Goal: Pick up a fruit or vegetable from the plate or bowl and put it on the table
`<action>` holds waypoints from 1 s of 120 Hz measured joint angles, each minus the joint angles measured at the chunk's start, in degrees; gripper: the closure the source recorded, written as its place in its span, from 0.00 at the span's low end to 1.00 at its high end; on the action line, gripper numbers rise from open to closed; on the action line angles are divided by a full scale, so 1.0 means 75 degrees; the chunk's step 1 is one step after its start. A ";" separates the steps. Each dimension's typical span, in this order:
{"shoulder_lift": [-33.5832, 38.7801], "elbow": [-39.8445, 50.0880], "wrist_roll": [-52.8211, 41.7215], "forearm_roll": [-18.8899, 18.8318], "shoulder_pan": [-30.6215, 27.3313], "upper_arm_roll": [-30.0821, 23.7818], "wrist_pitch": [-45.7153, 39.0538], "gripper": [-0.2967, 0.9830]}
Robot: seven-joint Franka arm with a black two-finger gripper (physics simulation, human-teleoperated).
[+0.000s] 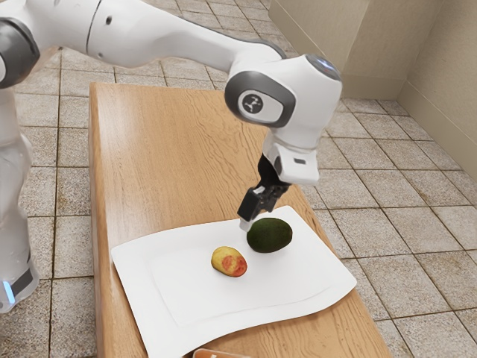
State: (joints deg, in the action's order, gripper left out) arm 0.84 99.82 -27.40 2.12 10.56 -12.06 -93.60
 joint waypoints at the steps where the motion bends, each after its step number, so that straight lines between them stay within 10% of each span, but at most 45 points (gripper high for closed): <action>1: 0.0027 0.0034 -0.0021 0.0017 0.0007 0.0000 -0.0032 0.24; 120: 0.1199 0.3102 -0.1328 0.0531 -0.0036 -0.0080 -0.2452 0.24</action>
State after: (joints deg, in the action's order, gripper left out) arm 9.83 123.08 -37.36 6.11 10.29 -12.66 -111.99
